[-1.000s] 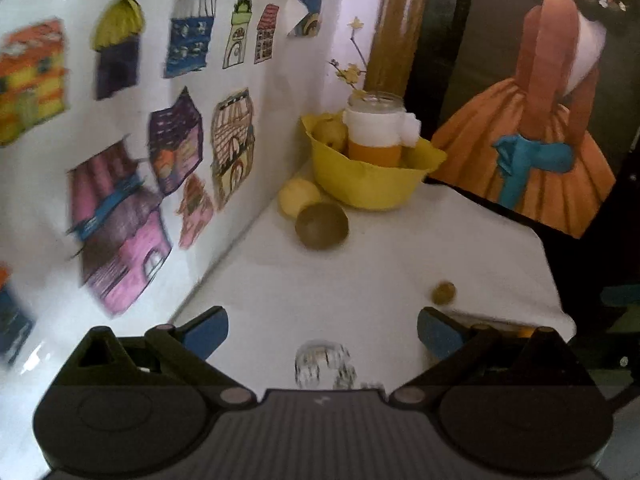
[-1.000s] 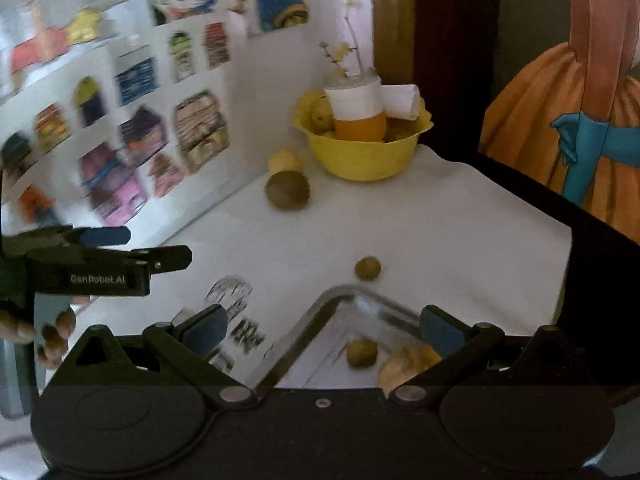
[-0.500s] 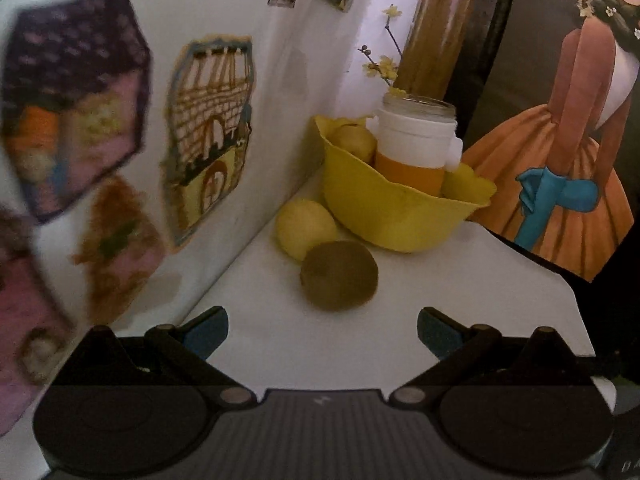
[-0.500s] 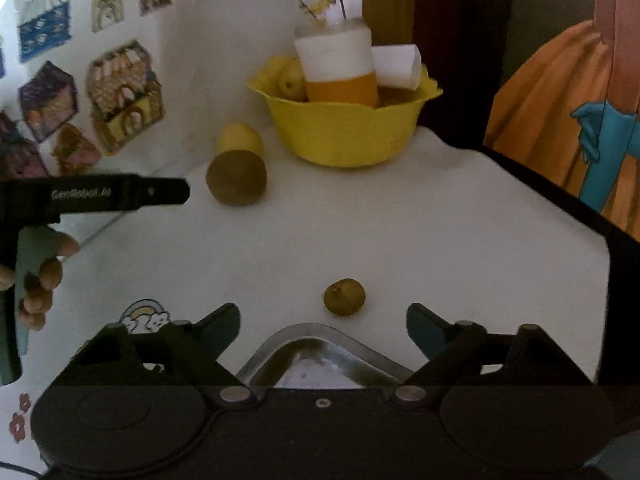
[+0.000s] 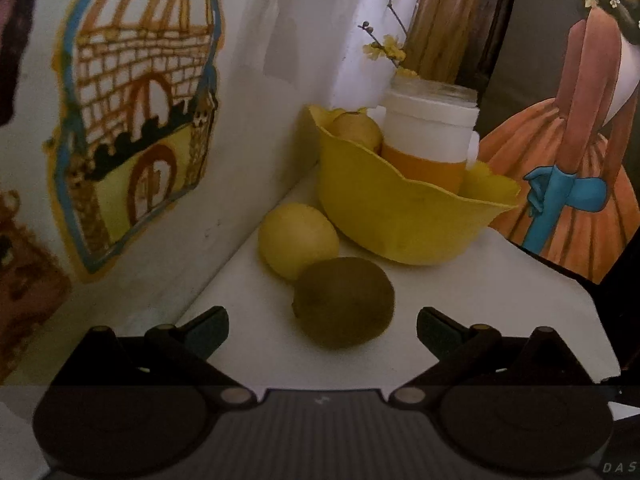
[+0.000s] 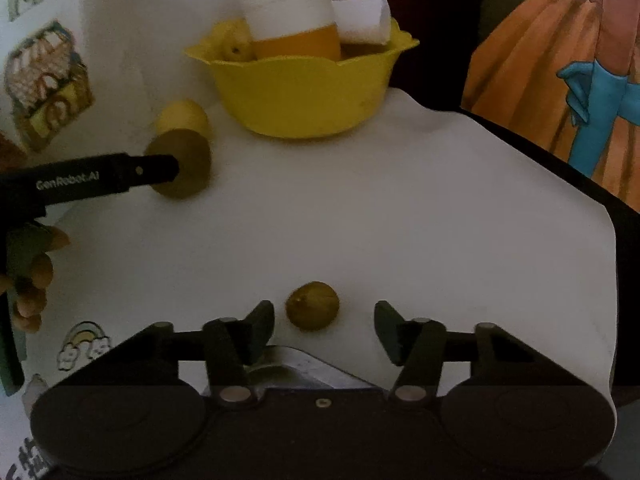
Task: Organize fruits
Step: 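Move the right tool to a small brown round fruit while the left tool approaches the brown kiwi, then close the right tool on the small brown fruit while the left tool closes on the kiwi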
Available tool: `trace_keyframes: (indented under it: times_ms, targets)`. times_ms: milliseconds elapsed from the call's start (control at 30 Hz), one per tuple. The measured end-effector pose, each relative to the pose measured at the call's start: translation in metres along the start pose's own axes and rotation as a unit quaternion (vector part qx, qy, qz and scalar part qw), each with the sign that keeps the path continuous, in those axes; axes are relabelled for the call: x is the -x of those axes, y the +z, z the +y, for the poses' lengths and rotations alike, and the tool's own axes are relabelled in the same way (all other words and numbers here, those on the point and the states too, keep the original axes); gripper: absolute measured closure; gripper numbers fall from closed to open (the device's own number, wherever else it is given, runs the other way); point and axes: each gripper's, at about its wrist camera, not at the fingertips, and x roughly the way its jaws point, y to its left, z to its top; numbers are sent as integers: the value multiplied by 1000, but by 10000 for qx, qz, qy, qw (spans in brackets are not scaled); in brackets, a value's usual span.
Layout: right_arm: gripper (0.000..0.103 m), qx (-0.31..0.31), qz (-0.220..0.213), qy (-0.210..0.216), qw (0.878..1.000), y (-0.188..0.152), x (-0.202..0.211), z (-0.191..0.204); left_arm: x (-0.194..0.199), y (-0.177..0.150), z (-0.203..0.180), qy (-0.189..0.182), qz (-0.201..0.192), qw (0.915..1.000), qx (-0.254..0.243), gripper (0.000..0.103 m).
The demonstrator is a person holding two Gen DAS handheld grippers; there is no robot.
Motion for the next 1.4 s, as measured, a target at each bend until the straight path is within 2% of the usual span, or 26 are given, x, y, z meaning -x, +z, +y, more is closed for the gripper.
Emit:
trace_keyframes:
  times_ms: [433, 633, 900, 1267, 1400]
  targets:
    - [71, 227, -135, -8, 9997, 2, -6, 15, -17, 2, 6, -75, 105, 9997, 229, 12]
    - [71, 315, -190, 25, 9993, 3, -6, 22, -20, 4, 3, -167, 115, 9993, 308, 20]
    - [71, 354, -213, 124, 9991, 5, -5, 28, -21, 5, -2, -348, 157, 9985, 380, 41]
    - [71, 522, -228, 264, 9980, 7, -4, 39, -11, -1, -1, -346, 198, 9977, 545, 42]
    - [71, 536, -249, 382, 9975, 6, -4, 43, 0, -10, 2, -463, 203, 9971, 561, 42]
